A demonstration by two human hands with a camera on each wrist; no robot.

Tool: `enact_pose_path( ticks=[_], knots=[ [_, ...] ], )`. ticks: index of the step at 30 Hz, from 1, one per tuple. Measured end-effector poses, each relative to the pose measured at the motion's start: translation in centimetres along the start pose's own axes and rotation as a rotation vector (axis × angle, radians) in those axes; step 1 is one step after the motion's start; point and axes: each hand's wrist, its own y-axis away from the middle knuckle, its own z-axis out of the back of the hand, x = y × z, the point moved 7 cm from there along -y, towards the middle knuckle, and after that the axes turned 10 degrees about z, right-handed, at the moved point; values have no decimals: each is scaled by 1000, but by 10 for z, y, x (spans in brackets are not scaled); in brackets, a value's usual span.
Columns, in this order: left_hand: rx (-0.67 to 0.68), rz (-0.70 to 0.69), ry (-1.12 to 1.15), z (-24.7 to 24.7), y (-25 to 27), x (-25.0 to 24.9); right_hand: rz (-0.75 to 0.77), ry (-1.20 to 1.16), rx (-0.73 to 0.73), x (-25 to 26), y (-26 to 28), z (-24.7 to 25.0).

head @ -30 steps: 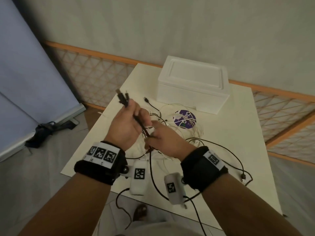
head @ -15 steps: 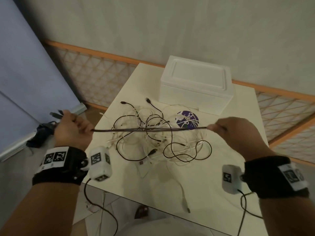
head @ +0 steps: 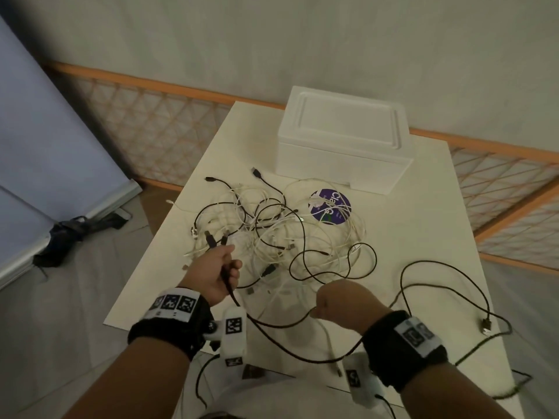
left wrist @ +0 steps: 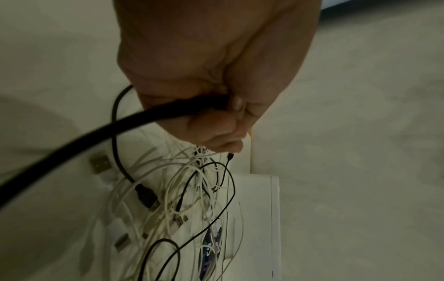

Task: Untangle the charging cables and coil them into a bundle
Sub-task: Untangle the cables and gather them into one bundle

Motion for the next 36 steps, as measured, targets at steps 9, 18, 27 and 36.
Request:
enact_pose_path(
  ticks=[9,18,27,36],
  knots=[
    [76,39,-110,-5,-3,-3,-45,-57,-353,18,-20,31],
    [141,14,-132,-3,-6,-28,-214,-11,-57,6,-48,-16],
    [272,-56,-325,-42,-6,-33,-226,-566,-575,-3,-30,71],
    [308,-175,-499,-83,7,-31,70,-1238,-1006,4,1,171]
  ],
)
